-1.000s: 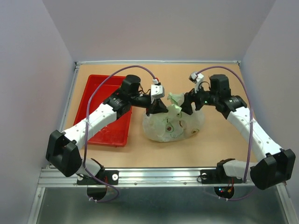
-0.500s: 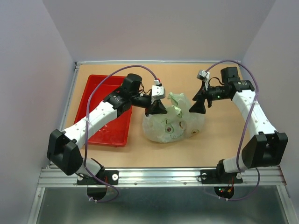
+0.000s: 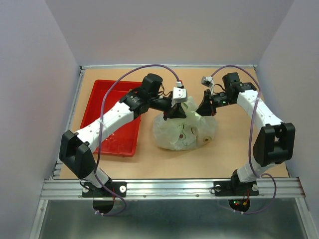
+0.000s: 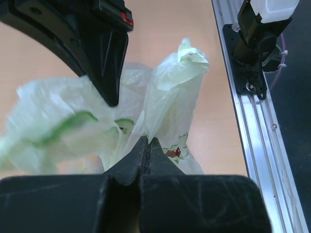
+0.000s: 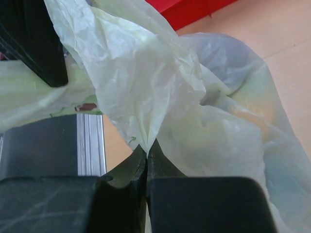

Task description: Place the fake fruits into the plastic bag and tie a complex knot

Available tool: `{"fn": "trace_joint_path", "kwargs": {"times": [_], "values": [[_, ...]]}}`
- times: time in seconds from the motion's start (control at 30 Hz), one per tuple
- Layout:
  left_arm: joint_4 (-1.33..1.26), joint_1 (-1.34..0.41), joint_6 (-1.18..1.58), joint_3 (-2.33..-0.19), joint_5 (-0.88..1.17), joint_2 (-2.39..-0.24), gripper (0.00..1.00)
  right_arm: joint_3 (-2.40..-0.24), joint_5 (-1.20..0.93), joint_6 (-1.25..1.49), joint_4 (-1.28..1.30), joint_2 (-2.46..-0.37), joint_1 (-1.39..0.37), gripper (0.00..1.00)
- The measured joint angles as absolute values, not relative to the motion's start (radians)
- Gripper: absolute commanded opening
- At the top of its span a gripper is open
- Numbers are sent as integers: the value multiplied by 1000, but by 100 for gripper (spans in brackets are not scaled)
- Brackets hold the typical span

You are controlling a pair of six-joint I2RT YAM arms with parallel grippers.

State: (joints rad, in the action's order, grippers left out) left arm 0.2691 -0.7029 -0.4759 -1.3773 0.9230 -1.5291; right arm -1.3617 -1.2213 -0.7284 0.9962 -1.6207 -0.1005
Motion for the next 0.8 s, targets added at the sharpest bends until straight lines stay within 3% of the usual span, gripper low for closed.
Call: {"fn": "trace_joint_path", "kwargs": {"times": [0.13, 0.23, 0.47, 0.8], "values": [[243, -727, -414, -1391, 876, -1544, 0, -1359, -1221, -674, 951, -1594, -151, 3], [213, -733, -347, -1398, 828, -1576, 0, -1358, -1218, -657, 932, -1566, -156, 14], [136, -721, -162, -1409, 753, -1662, 0, -1329, -1216, -654, 903, -1534, -157, 49], [16, -662, -16, -1395, 760, -1663, 0, -1276, -1203, -695, 904, -1512, -159, 68]]}}
